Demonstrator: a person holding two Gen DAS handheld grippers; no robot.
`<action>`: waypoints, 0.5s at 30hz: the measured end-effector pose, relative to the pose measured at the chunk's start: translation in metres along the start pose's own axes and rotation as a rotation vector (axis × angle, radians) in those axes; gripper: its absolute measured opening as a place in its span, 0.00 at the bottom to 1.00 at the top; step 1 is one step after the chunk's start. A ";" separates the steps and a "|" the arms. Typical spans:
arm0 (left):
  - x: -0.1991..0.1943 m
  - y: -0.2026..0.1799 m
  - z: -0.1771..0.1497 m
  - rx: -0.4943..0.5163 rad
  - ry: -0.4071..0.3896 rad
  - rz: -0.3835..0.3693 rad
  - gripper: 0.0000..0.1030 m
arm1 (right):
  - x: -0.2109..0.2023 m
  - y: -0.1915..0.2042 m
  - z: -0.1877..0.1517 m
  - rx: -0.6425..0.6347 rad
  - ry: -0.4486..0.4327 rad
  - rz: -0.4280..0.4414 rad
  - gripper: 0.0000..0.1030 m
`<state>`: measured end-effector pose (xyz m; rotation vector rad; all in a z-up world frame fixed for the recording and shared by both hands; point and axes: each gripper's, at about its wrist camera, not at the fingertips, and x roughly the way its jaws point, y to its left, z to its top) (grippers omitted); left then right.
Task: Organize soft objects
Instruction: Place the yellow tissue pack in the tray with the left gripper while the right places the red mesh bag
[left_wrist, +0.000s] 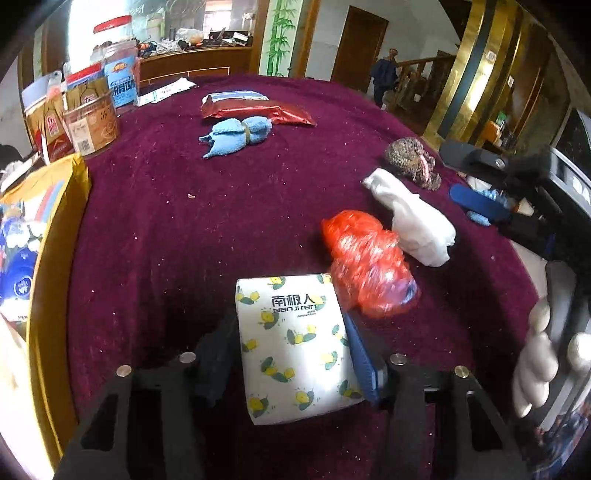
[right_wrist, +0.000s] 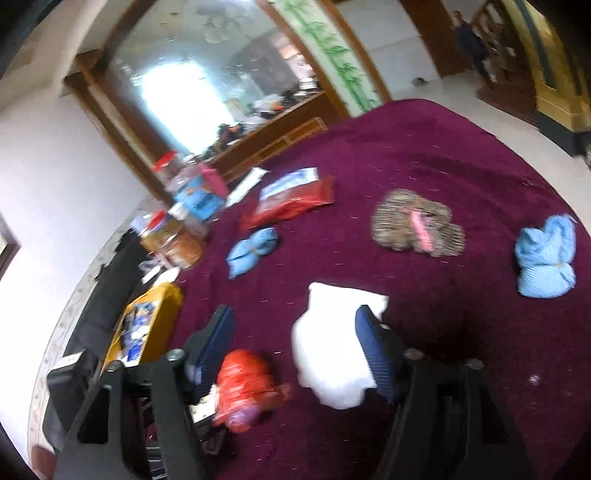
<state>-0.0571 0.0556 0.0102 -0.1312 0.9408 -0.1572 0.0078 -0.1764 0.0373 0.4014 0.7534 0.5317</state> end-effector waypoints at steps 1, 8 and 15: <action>-0.001 0.004 0.000 -0.014 0.001 -0.014 0.55 | 0.002 0.005 -0.001 -0.018 0.007 0.018 0.71; -0.036 0.029 -0.011 -0.133 -0.023 -0.132 0.55 | 0.033 0.049 -0.021 -0.196 0.152 0.074 0.71; -0.108 0.072 -0.026 -0.201 -0.129 -0.172 0.55 | 0.062 0.076 -0.048 -0.354 0.261 -0.061 0.70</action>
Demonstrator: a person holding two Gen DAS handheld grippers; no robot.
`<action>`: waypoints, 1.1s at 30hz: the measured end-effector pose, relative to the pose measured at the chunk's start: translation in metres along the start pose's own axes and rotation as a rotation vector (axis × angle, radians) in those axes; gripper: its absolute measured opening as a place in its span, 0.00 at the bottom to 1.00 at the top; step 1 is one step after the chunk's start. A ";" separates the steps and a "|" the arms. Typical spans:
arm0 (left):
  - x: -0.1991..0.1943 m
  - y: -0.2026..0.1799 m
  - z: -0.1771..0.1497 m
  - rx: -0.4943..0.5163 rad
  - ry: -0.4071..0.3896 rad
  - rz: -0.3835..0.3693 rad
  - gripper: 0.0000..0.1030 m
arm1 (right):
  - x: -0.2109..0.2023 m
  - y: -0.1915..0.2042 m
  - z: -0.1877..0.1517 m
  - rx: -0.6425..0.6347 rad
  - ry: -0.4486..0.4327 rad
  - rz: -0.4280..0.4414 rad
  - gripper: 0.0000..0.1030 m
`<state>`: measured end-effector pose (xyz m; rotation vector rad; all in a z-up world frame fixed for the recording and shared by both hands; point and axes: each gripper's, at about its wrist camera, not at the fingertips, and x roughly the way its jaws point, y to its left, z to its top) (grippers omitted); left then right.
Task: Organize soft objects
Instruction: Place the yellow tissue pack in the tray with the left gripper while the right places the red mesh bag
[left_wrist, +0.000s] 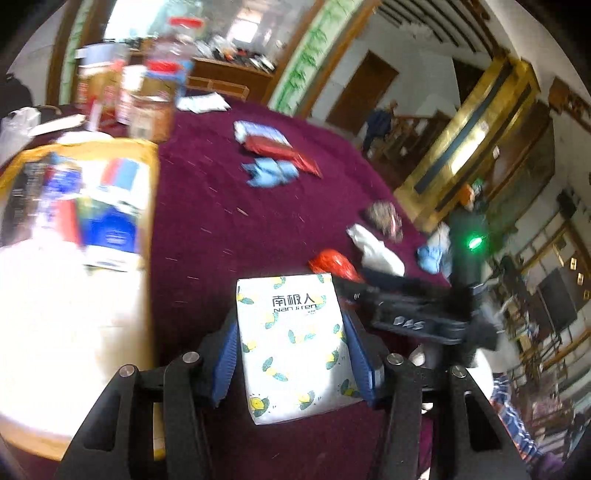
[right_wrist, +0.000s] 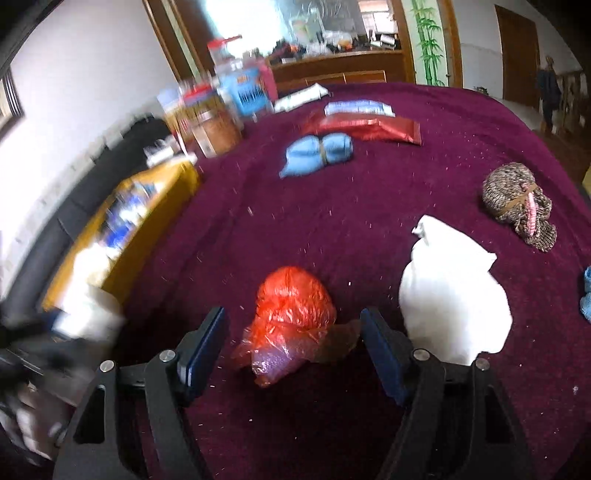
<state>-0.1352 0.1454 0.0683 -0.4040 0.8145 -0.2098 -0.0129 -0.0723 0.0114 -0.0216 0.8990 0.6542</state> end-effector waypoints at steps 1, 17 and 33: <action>-0.012 0.009 0.002 -0.012 -0.018 0.010 0.55 | 0.004 0.002 -0.001 -0.008 0.016 -0.024 0.70; -0.078 0.193 0.021 -0.238 -0.082 0.386 0.56 | -0.025 0.036 0.024 0.038 -0.012 -0.004 0.38; -0.049 0.213 0.040 -0.261 -0.018 0.429 0.69 | 0.038 0.213 0.032 -0.178 0.168 0.266 0.39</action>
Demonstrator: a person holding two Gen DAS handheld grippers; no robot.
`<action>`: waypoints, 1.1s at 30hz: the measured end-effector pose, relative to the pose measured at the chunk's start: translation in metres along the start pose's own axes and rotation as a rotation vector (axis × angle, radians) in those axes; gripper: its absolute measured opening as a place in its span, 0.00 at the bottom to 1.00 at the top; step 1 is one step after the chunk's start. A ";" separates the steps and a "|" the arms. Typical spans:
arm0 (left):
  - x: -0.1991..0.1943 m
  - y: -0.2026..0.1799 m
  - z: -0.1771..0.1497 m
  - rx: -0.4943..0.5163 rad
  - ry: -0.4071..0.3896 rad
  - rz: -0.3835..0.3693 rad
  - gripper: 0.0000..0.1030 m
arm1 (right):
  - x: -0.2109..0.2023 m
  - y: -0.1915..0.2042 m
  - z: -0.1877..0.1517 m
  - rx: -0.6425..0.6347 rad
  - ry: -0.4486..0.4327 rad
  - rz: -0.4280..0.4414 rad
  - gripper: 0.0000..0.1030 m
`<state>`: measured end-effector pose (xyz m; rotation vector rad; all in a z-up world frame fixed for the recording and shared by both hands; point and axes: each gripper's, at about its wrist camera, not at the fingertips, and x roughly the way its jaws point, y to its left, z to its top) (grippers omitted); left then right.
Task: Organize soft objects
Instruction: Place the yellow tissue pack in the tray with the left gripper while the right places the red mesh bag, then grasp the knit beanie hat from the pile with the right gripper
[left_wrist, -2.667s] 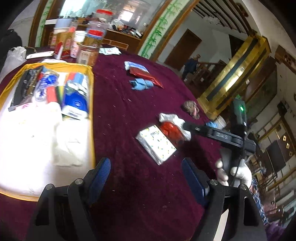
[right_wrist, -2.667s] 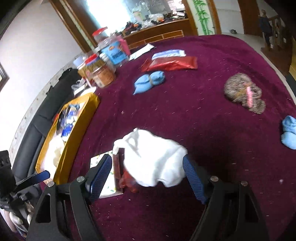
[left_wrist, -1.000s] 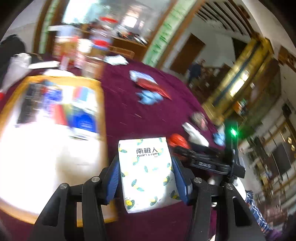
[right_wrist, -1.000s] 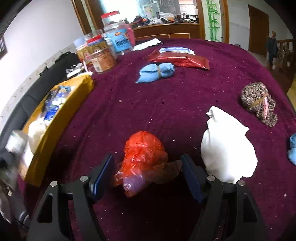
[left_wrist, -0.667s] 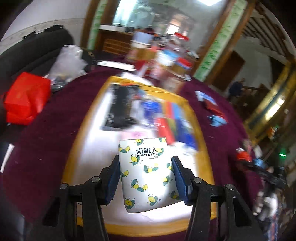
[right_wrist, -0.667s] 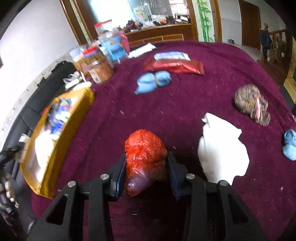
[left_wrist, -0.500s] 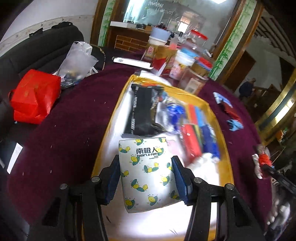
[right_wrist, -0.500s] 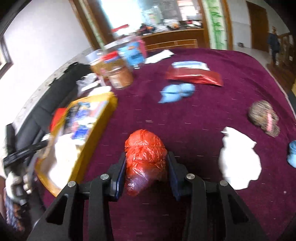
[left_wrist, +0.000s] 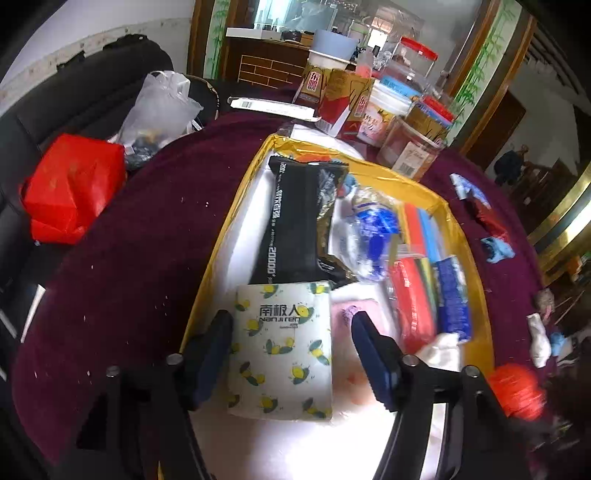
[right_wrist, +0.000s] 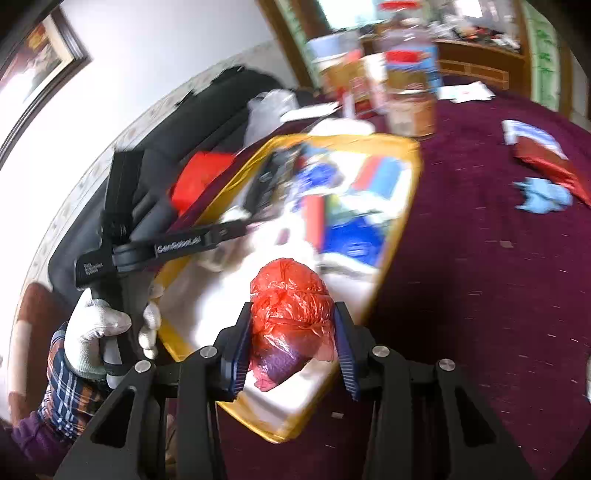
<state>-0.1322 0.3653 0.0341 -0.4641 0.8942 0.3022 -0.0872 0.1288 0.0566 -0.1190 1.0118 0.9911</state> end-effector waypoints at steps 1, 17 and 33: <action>-0.006 0.001 -0.001 -0.006 -0.011 -0.017 0.69 | 0.006 0.005 0.001 -0.008 0.012 0.008 0.39; -0.092 0.048 -0.047 -0.119 -0.207 -0.167 0.79 | 0.117 0.088 0.024 -0.138 0.276 0.060 0.39; -0.095 0.053 -0.067 -0.165 -0.236 -0.210 0.79 | 0.076 0.094 0.031 -0.160 0.114 0.023 0.72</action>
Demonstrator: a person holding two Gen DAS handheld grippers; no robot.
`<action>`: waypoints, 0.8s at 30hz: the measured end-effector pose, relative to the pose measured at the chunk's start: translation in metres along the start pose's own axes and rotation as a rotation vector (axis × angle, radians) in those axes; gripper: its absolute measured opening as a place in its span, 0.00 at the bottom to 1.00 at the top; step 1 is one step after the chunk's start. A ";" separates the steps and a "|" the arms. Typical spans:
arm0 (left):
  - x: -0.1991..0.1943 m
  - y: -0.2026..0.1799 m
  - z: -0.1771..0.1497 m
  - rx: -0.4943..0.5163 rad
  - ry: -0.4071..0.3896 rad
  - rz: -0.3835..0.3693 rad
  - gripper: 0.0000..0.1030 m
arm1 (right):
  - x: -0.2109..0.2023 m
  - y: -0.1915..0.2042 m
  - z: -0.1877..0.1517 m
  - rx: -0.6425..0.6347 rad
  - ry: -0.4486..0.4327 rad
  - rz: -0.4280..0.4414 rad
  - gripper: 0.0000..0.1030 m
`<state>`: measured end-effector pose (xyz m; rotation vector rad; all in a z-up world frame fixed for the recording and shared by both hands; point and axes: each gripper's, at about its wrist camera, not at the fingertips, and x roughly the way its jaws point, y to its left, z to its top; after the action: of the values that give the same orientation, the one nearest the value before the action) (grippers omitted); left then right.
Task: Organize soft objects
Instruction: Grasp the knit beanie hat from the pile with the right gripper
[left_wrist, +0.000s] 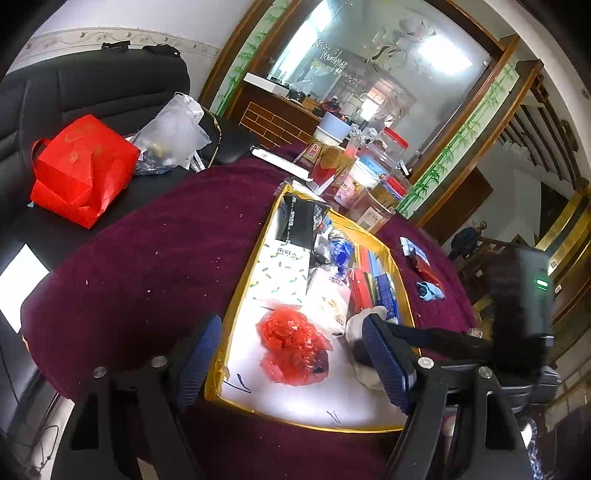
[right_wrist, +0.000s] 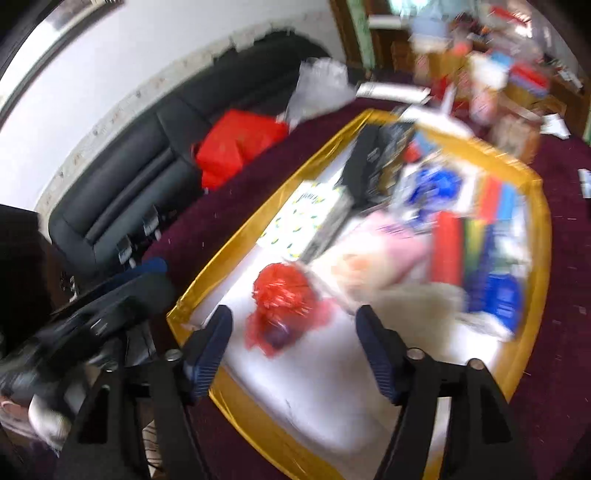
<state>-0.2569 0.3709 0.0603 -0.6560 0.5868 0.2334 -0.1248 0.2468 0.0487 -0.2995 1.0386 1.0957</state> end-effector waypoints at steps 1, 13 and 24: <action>0.000 -0.001 -0.001 0.003 -0.001 -0.006 0.79 | -0.013 -0.005 -0.005 0.004 -0.034 -0.004 0.72; 0.009 -0.072 -0.023 0.143 0.048 -0.120 0.79 | -0.180 -0.169 -0.116 0.277 -0.428 -0.322 0.97; 0.032 -0.159 -0.061 0.295 0.163 -0.201 0.79 | -0.230 -0.355 -0.221 0.783 -0.420 -0.365 0.97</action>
<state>-0.1971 0.2100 0.0828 -0.4459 0.6906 -0.0948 0.0375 -0.2008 0.0233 0.3517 0.9081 0.3423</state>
